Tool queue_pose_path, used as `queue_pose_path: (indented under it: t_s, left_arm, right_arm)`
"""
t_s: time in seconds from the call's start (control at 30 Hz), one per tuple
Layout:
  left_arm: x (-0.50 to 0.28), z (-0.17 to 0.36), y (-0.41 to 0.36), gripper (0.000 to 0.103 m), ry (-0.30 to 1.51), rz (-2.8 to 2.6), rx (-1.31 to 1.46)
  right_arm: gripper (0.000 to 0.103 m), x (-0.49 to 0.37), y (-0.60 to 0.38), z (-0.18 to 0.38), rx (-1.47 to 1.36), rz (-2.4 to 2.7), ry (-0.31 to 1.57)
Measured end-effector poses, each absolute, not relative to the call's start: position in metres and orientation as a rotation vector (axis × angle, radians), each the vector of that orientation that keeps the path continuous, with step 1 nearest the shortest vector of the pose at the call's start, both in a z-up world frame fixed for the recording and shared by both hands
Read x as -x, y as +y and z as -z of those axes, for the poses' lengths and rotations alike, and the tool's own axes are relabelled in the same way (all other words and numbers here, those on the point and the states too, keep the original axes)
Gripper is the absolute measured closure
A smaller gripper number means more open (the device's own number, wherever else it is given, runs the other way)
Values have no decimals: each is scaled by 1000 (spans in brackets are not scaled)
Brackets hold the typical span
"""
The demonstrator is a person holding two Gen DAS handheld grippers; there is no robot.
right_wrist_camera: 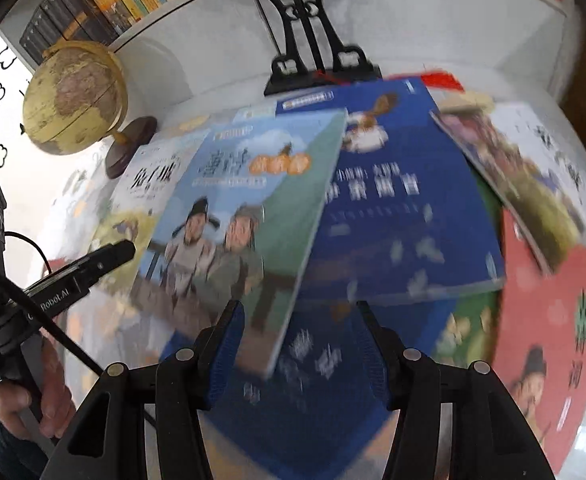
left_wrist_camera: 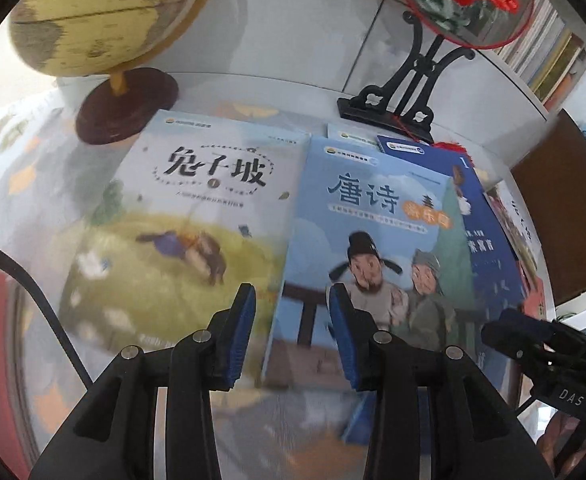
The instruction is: Organize books
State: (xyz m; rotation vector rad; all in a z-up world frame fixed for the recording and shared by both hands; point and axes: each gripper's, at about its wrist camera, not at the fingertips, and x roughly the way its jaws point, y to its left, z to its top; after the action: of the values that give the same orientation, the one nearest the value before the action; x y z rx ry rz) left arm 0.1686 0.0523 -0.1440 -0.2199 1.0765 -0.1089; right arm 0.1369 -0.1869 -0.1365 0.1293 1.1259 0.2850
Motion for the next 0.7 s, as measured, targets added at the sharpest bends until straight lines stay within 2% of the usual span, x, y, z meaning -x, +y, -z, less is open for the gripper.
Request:
queue_pose_path:
  t_s: [0.13,0.17,0.2,0.3,0.53,0.7]
  left_arm:
    - [-184,162,50,67,1109,124,225]
    - [-185,165,48,67,1111,135,229]
    - [-185,165,46,67,1099,146,230]
    - [-184,167,42,67,1096,187,244]
    - [-151,167,30,67,1119,251,228]
    - [-87,168,15,67,1159,313,230]
  right_arm:
    - [49,-153,-173,140,-64,-252,1095]
    - [52,-158,-171,143,-48,-238,1091]
    - [59,-160,-170,146,-47,-238,1092]
    - [66,-163,-166,150,-50,-261,1081]
    - [66,-151,-168,150,-31,-297,1093]
    - [65,-113,-182,153,-7,-303,1140]
